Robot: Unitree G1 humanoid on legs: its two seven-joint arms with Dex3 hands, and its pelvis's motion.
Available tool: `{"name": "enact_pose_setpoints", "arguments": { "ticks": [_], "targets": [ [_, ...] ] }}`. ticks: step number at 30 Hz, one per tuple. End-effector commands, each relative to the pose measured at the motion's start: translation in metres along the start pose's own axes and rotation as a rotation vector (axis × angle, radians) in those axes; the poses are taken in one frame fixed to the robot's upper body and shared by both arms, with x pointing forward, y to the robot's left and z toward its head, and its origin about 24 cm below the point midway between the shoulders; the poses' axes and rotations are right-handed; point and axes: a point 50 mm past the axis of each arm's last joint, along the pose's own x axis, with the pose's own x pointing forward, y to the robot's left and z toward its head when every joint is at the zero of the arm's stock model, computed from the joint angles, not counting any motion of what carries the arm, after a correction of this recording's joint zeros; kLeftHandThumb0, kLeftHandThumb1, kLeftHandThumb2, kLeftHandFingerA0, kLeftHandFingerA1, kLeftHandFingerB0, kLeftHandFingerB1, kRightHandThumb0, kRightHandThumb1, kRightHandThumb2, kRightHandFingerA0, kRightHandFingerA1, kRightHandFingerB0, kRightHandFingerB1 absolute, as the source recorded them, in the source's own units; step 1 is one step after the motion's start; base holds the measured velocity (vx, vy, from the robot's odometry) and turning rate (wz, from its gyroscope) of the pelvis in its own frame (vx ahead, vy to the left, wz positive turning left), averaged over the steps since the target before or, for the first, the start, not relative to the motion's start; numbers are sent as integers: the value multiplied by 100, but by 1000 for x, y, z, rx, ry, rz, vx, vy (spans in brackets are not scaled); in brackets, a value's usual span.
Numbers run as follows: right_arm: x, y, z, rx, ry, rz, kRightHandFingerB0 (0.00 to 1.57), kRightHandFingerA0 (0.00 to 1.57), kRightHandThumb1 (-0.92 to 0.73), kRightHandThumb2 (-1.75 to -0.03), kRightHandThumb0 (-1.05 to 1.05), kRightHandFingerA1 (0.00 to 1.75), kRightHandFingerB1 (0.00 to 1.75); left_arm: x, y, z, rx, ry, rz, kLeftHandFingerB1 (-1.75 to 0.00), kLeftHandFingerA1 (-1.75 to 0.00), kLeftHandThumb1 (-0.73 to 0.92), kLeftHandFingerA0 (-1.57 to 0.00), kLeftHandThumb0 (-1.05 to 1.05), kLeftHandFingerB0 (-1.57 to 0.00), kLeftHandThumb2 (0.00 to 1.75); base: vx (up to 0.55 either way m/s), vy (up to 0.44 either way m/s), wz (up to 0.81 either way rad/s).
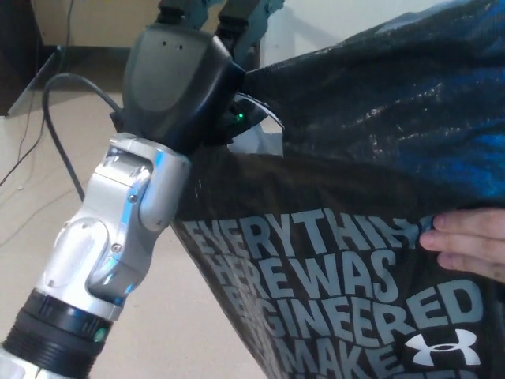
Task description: A person is holding a plastic bag and the robot extends its left hand to grab the bag by hooking its thumb into the holes at the top and brings its hand down by its side. Then it extends its arm again to hand the plastic bag back to the person.
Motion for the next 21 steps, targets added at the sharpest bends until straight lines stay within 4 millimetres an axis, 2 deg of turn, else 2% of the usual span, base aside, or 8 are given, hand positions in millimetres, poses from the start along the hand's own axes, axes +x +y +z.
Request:
{"name": "enact_pose_setpoints", "arguments": {
  "ticks": [1,10,11,13,16,18,19,21],
  "targets": [
    [-1,-4,-3,-23,13,-7,22,34,-73,-62,-47,36,30,7,-2,6,-2,6,23,-30,-34,51,-29,-47,-24,56,0,0,0],
    [0,-4,0,-9,7,-6,17,28,-61,-78,-52,44,39,11,-14,14,-55,-2,1,-32,-37,52,-40,-46,-28,56,0,0,0],
    [1,-4,0,-5,6,-5,17,27,-61,-79,-52,44,39,12,-15,15,-78,-13,8,-34,-139,58,-72,-33,-37,59,0,0,0],
    [0,-3,0,-7,3,-2,17,26,-61,-79,-52,44,39,12,-17,18,-149,-23,2,-35,-159,69,-102,-27,-44,60,0,0,0],
    [0,-4,-1,-16,1,-1,17,26,-61,-80,-54,45,39,10,-17,19,-158,-26,9,-40,-171,74,-101,-17,-64,62,0,0,0],
    [0,-5,0,-9,3,-1,16,26,-61,-80,-54,44,39,10,-16,17,-161,-38,27,-74,-157,69,-100,-12,-98,69,0,0,0],
    [0,-5,0,-5,4,0,17,26,-61,-79,-54,44,39,9,-15,17,-160,-41,40,-128,-168,71,-94,-8,-80,69,0,0,0],
    [0,-6,0,-2,4,3,17,27,-61,-79,-54,44,39,9,-14,16,-155,-45,55,-147,-174,74,-88,-10,-70,67,0,0,0]
  ]
}}
